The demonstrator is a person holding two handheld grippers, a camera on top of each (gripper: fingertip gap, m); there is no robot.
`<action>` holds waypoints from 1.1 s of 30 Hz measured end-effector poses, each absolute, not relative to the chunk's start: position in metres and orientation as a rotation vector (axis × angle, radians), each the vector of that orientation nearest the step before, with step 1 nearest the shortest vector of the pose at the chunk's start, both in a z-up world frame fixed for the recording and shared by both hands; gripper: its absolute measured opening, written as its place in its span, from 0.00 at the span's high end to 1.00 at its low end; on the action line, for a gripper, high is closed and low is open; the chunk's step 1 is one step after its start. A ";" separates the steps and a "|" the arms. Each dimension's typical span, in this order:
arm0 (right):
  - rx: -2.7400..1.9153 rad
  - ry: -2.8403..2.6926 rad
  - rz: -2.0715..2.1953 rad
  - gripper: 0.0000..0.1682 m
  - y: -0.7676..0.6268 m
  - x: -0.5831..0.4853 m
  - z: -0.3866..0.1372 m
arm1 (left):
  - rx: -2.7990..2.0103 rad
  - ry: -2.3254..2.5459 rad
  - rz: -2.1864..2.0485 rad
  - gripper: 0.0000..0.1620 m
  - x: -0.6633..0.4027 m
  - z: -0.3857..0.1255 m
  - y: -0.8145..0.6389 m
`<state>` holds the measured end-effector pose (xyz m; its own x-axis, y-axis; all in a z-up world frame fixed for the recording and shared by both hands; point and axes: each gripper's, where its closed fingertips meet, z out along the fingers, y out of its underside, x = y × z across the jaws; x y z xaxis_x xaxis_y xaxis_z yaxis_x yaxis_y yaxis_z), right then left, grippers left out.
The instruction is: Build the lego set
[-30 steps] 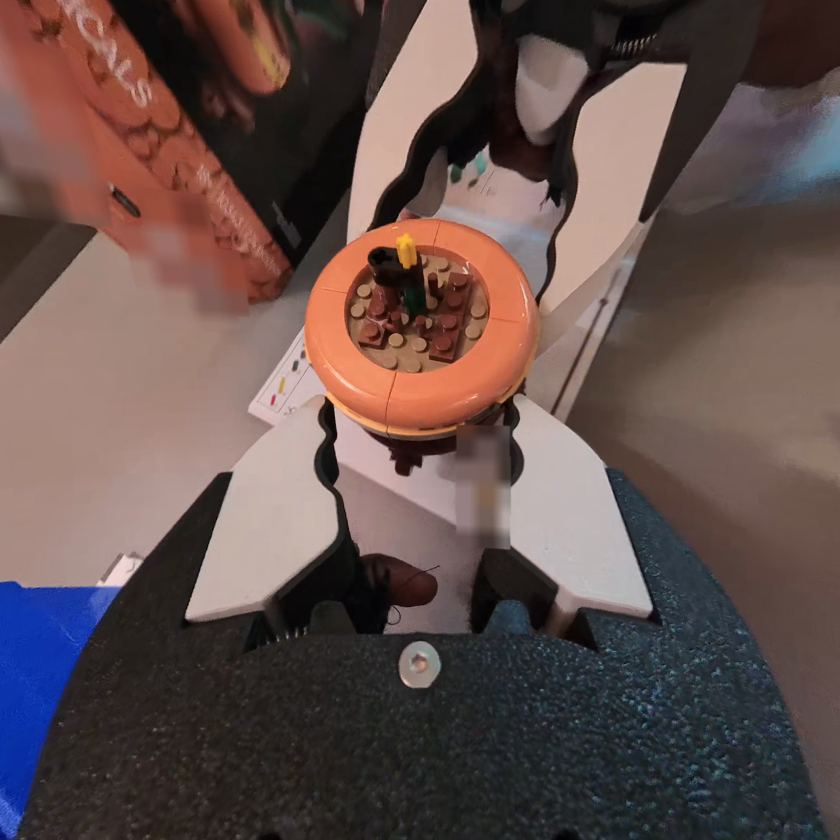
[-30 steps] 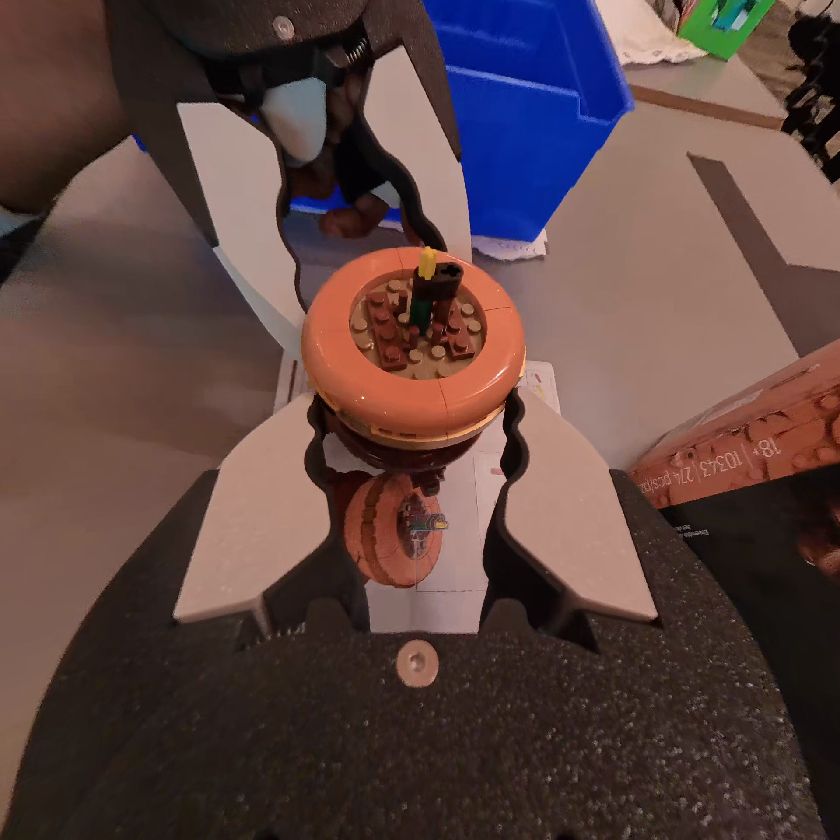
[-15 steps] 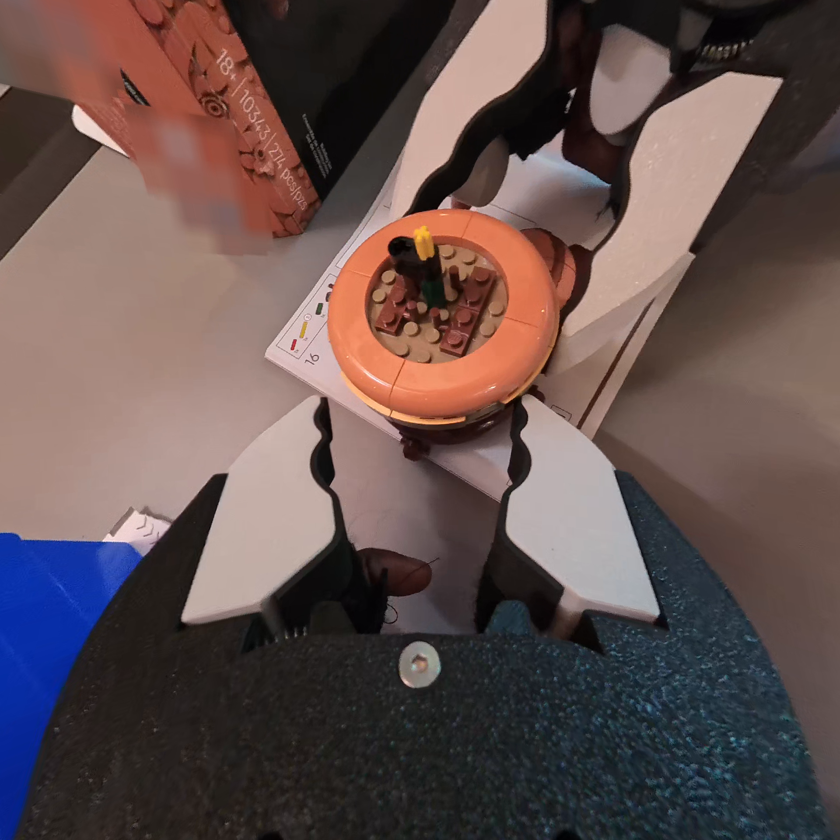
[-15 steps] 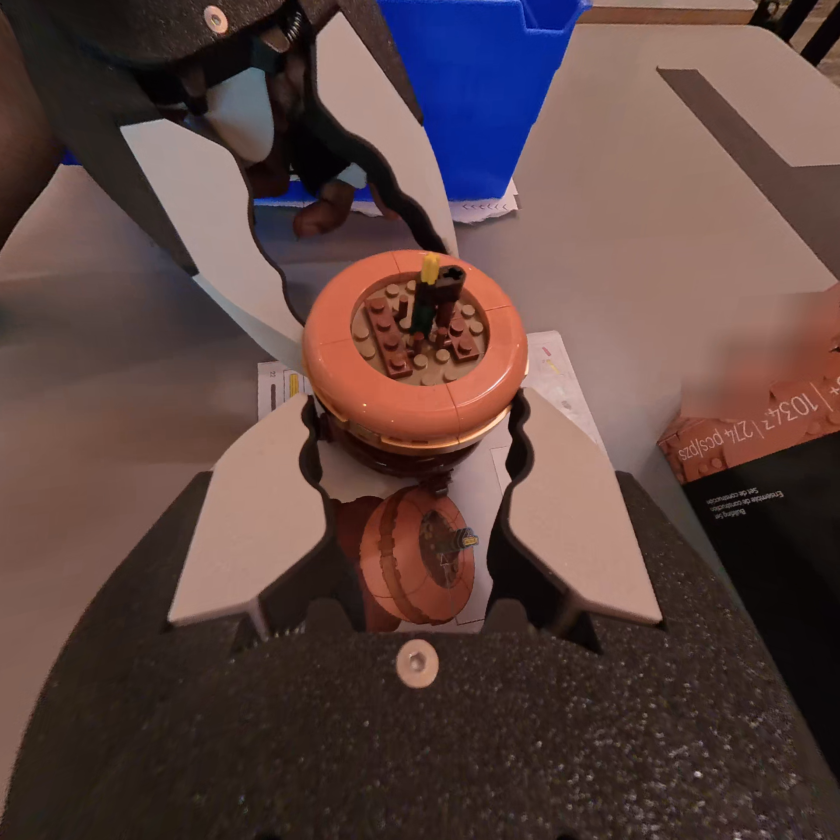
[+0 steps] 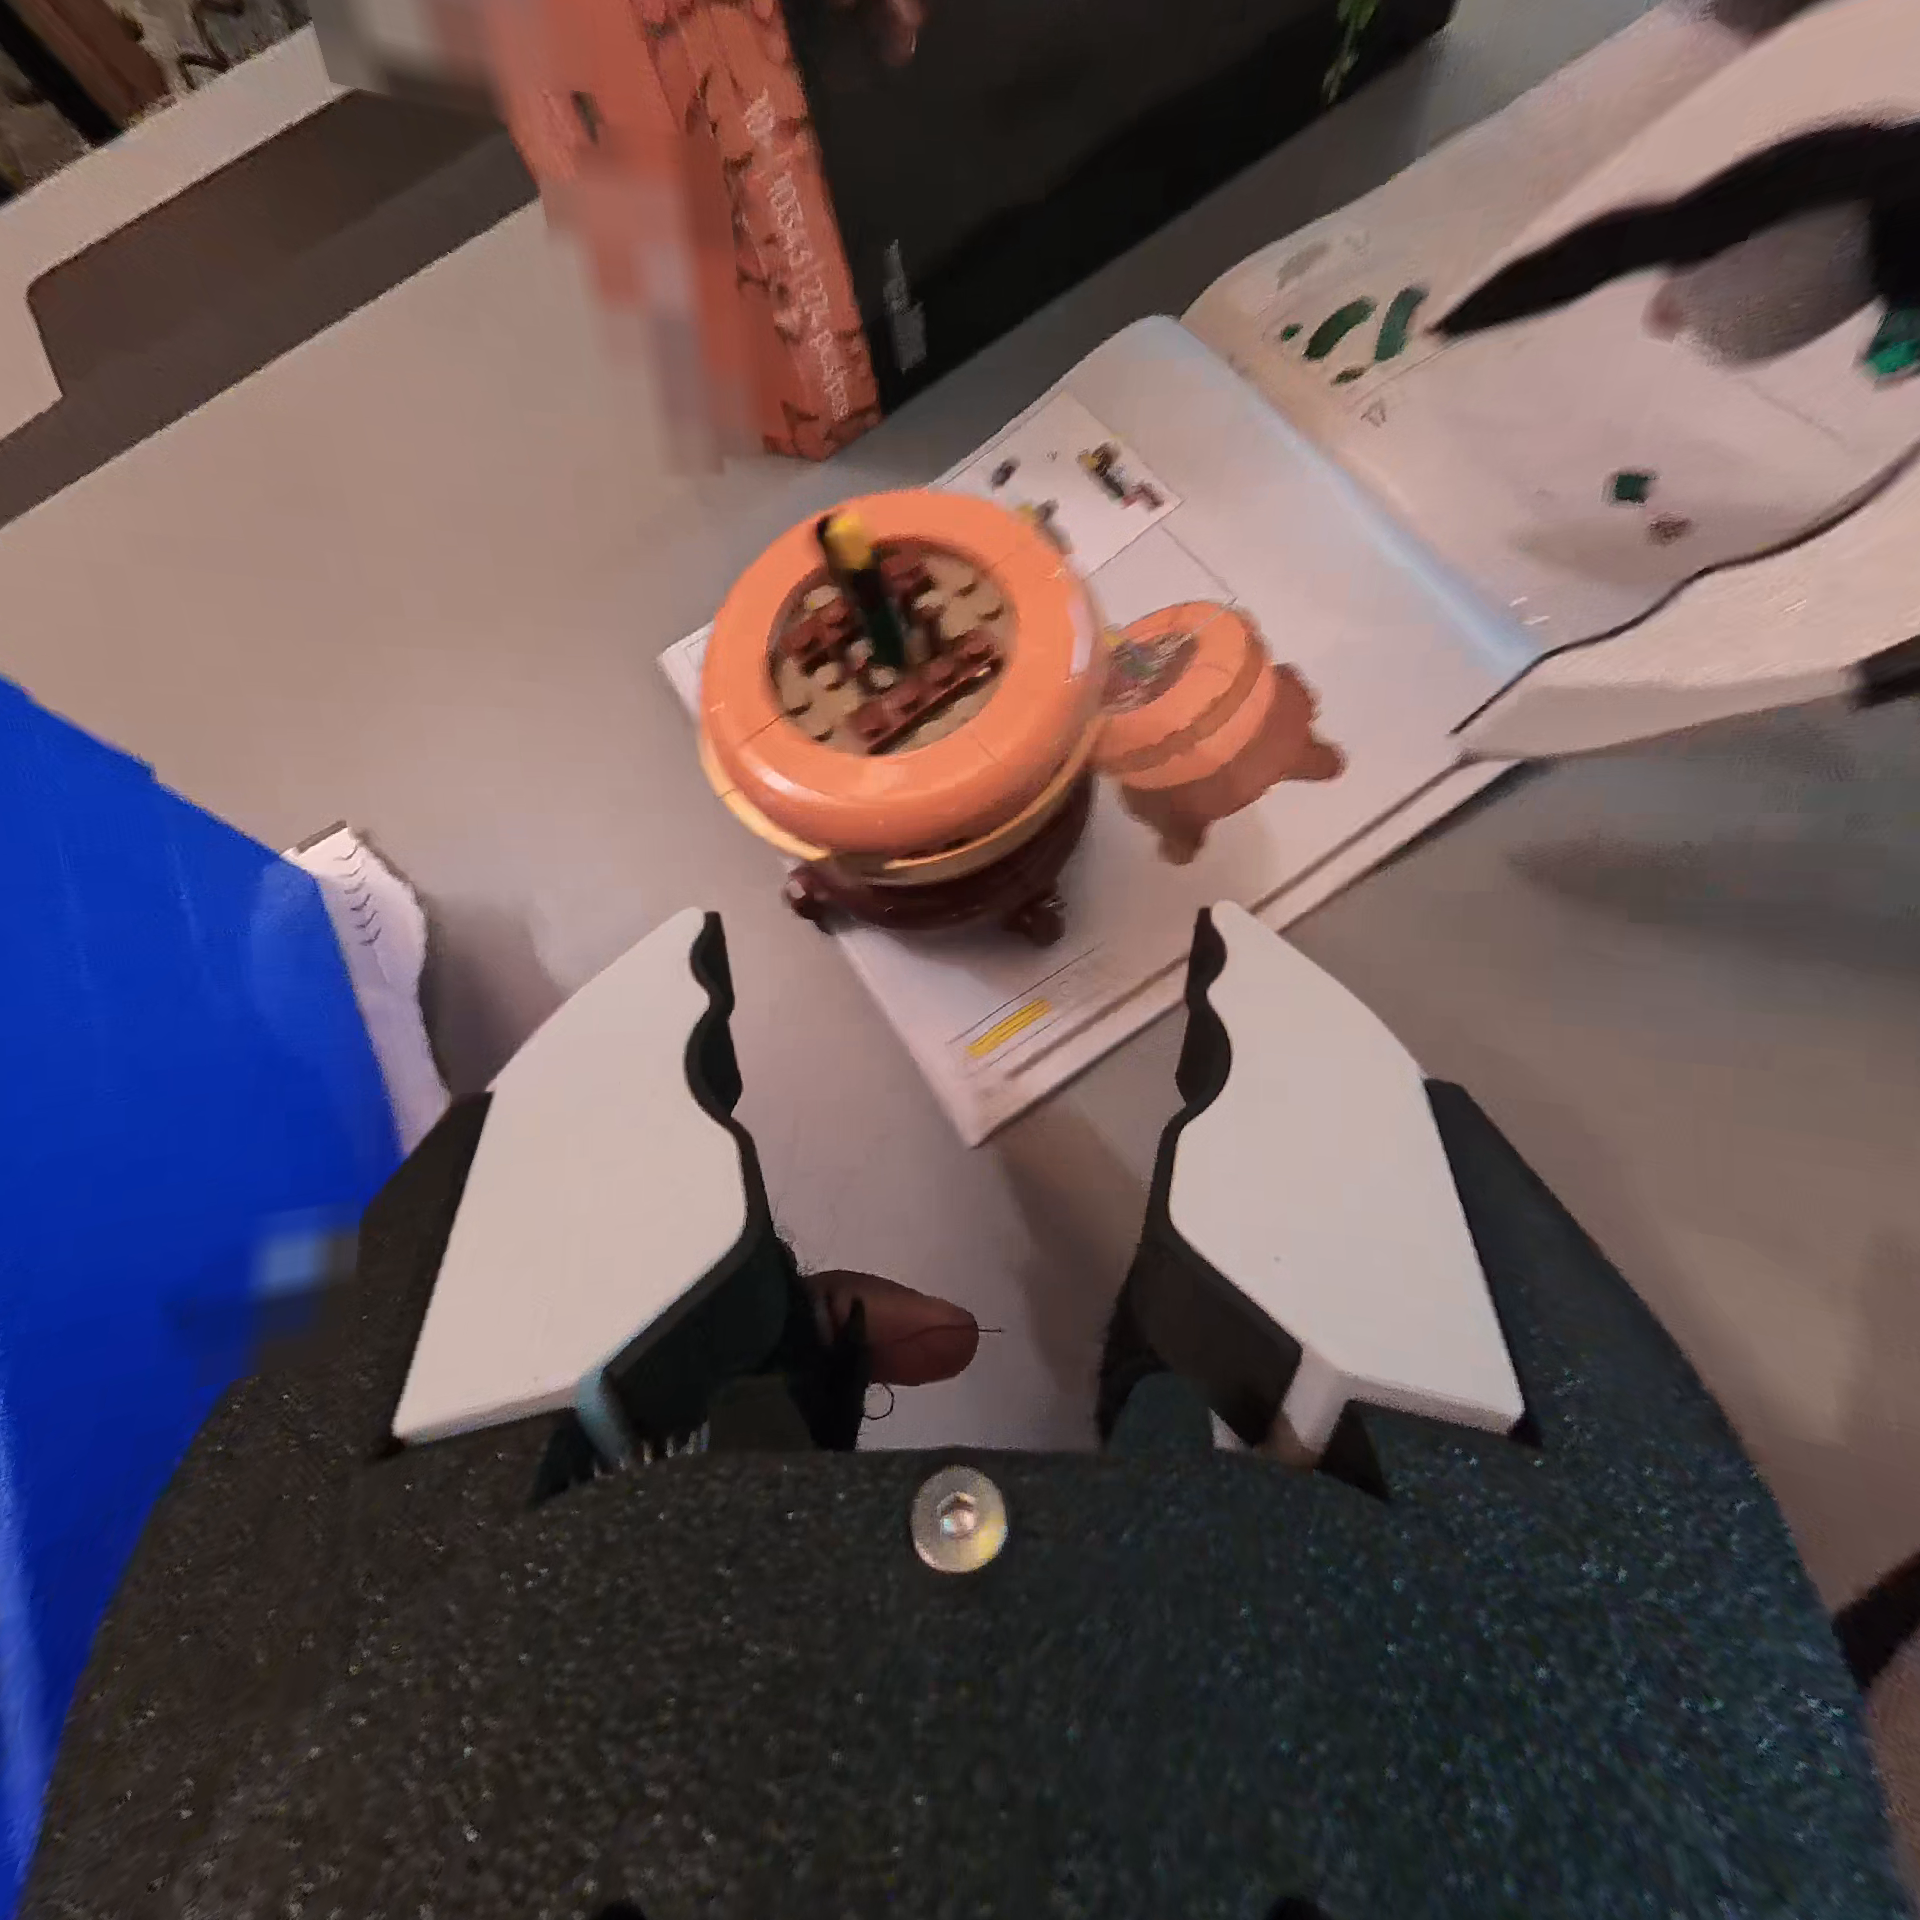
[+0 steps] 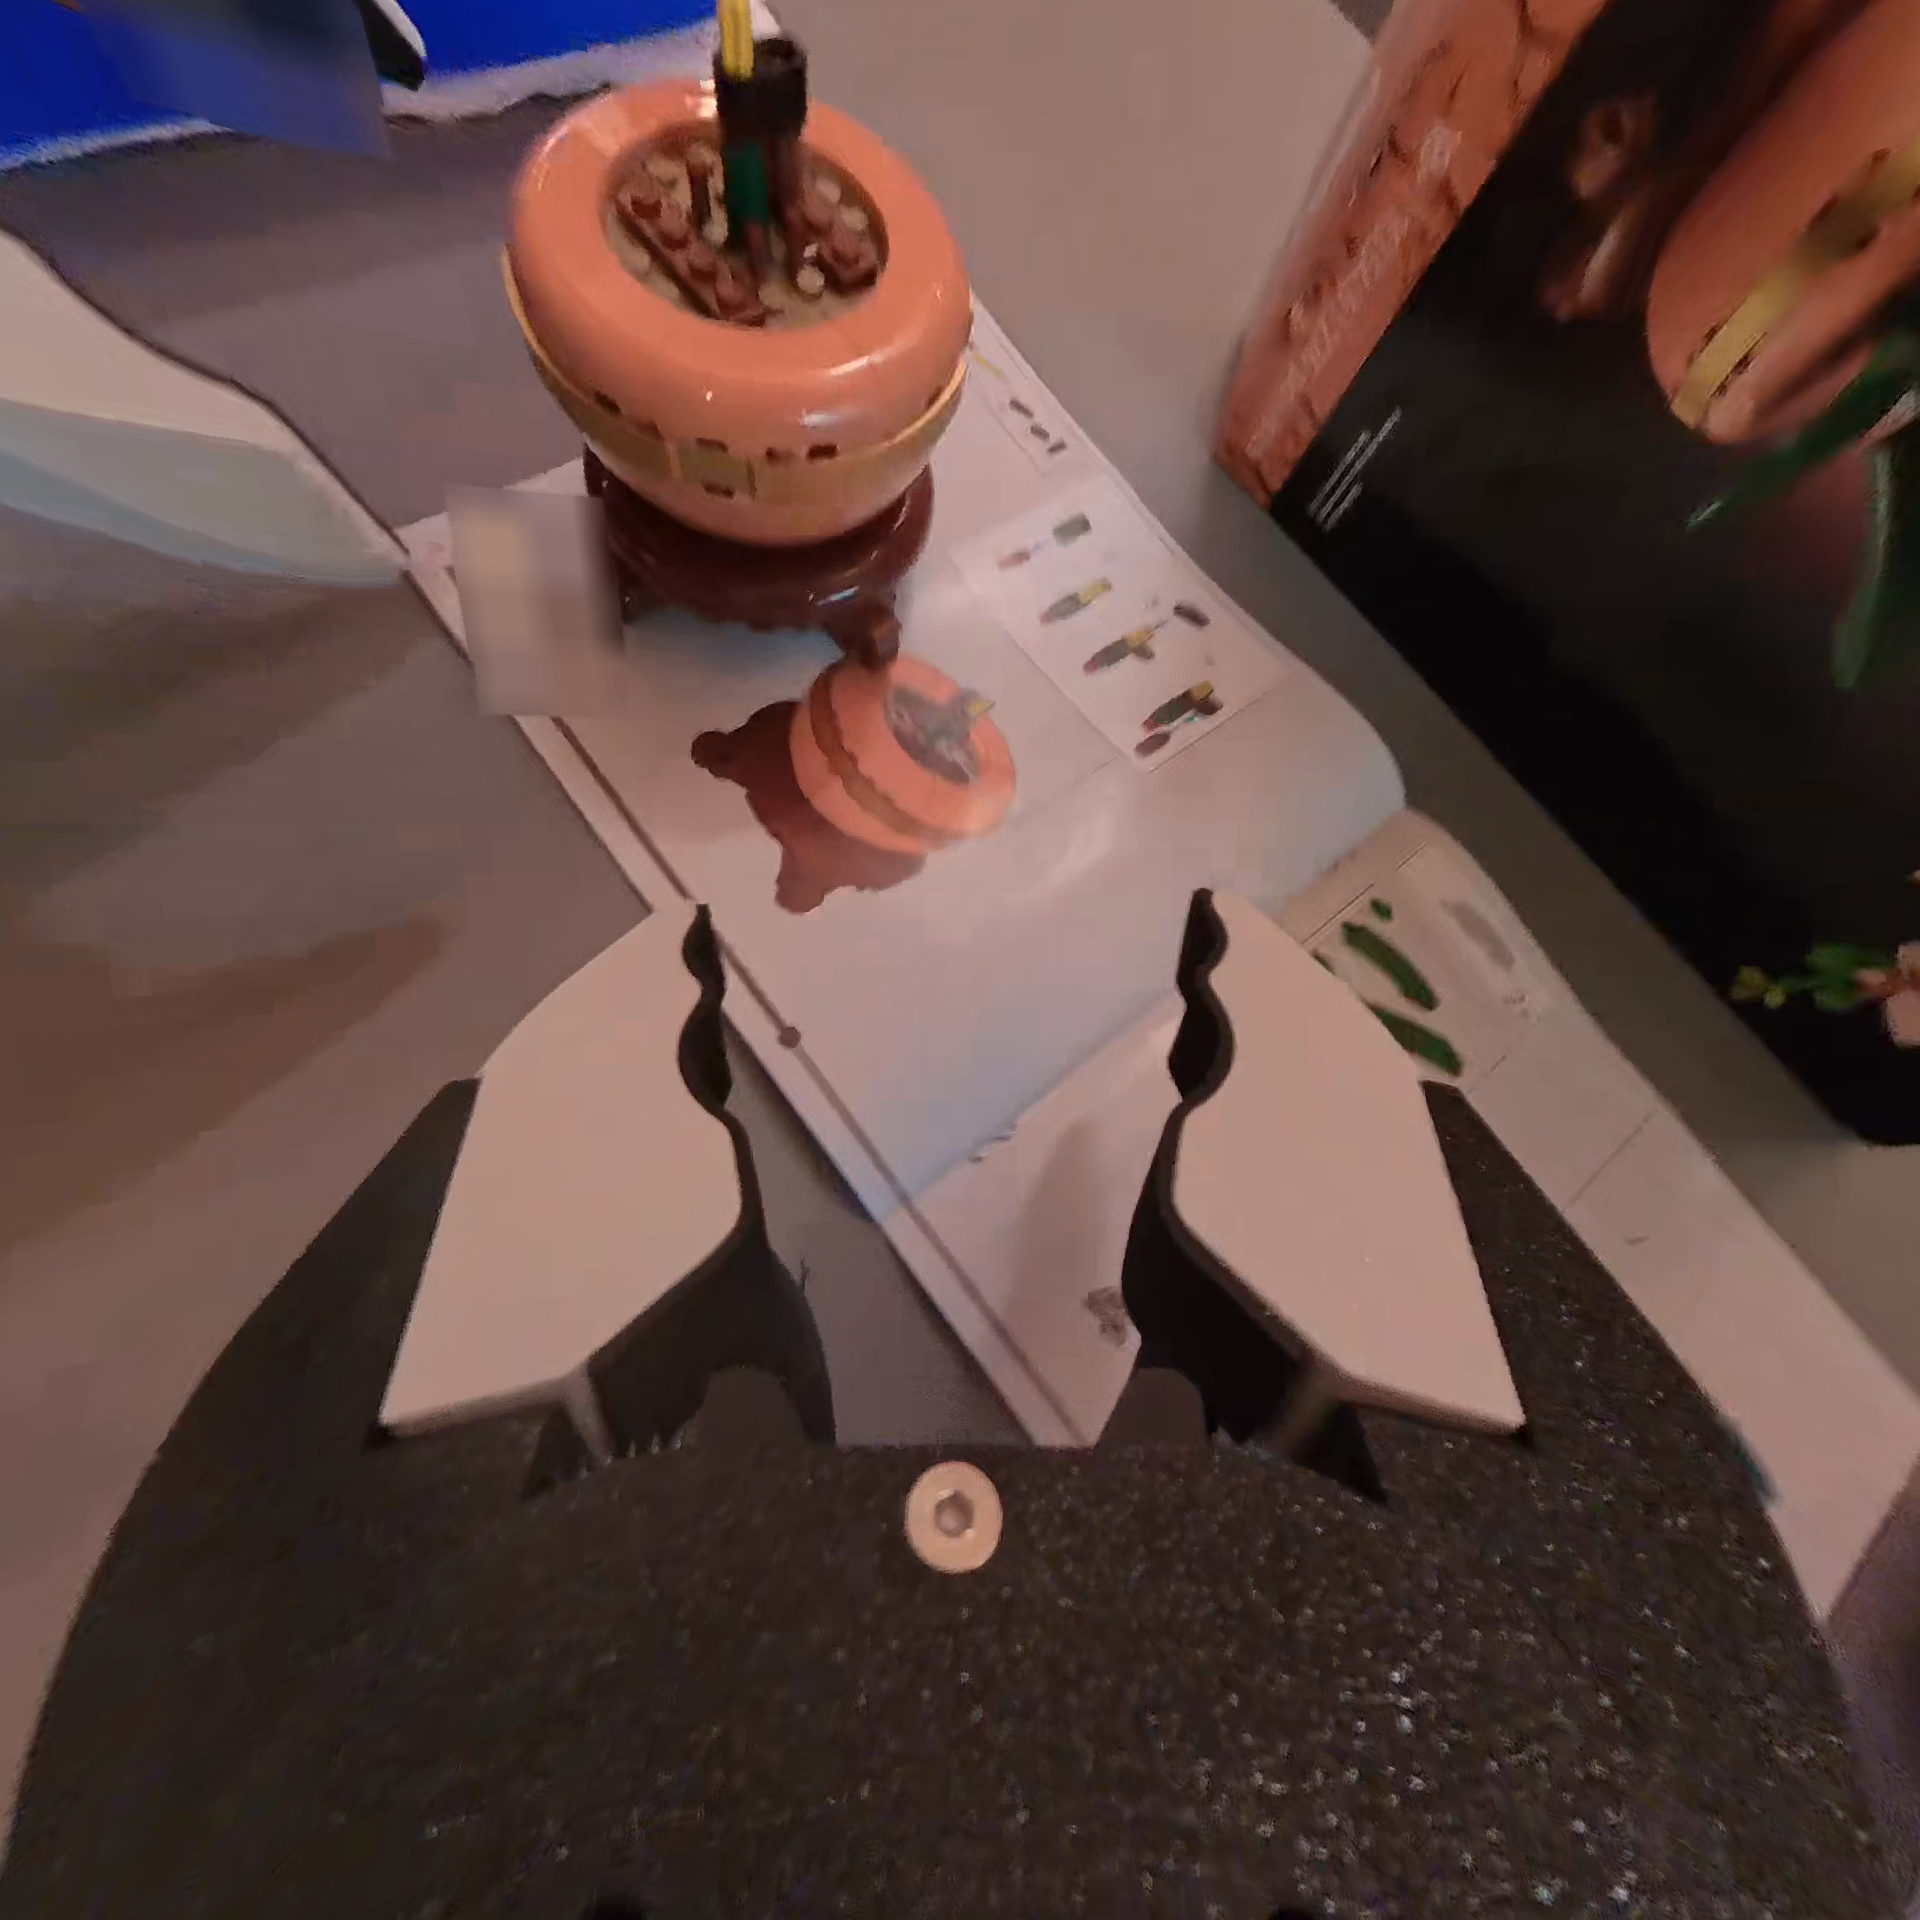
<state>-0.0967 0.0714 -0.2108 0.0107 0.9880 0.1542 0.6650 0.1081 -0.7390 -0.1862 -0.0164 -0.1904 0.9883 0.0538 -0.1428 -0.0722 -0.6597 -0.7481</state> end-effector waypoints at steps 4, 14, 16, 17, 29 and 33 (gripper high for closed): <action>-1.718 -1.644 0.742 0.55 0.058 -0.095 -0.215 | -2.281 0.010 0.255 0.48 -0.165 -0.192 -0.012; -1.694 -1.656 0.684 0.51 0.053 -0.094 -0.210 | -2.322 -0.018 0.375 0.47 -0.172 -0.183 -0.015; -1.702 -1.661 0.696 0.50 0.051 -0.095 -0.211 | -2.322 -0.014 0.378 0.47 -0.171 -0.184 -0.014; -1.705 -1.662 0.703 0.50 0.050 -0.095 -0.211 | -2.325 -0.012 0.376 0.47 -0.171 -0.184 -0.014; -1.716 -1.660 0.675 0.50 0.054 -0.098 -0.214 | -2.327 -0.027 0.384 0.48 -0.179 -0.187 -0.017; -1.731 -1.655 0.678 0.49 0.056 -0.098 -0.216 | -2.331 -0.023 0.381 0.48 -0.179 -0.188 -0.016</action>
